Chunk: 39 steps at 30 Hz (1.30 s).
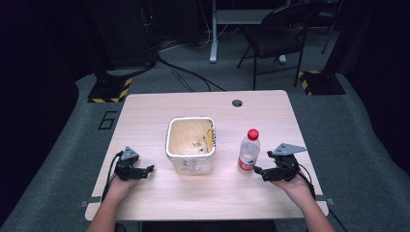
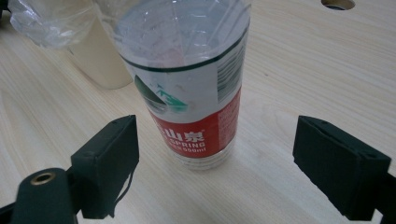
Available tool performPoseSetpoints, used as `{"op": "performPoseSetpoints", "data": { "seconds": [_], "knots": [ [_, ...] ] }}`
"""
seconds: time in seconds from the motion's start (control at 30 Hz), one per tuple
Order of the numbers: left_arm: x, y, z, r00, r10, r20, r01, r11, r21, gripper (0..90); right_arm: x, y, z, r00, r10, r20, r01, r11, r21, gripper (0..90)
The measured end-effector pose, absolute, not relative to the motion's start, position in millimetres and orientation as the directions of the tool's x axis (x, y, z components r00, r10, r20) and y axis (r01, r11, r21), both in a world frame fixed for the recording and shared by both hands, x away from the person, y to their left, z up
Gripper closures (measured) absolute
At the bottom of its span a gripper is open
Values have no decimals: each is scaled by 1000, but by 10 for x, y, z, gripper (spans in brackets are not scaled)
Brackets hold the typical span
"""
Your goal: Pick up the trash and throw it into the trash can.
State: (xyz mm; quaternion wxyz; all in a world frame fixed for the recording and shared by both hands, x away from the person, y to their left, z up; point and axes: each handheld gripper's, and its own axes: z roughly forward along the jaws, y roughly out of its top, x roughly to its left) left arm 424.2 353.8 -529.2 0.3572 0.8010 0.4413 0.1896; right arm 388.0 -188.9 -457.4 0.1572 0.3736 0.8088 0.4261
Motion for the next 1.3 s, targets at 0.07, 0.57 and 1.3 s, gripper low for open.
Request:
{"op": "performPoseSetpoints", "data": {
  "seconds": [0.07, 0.57, 1.3],
  "knots": [
    [4241, 3538, -5292, 538, 843, -11, 572, -355, 740, 140, 3885, -1874, -4564, -674, 735, 66, 467, 356, 809, 137],
    [4241, 3537, -5292, 538, 843, -12, 572, -355, 740, 141, 3938, -1687, -4526, -700, 710, 77, 440, 345, 829, 127],
    [4241, 3538, -5292, 538, 843, -11, 572, -356, 739, 141, 4039, -1545, -4478, -720, 691, 68, 430, 367, 825, 164]
  ]
}}
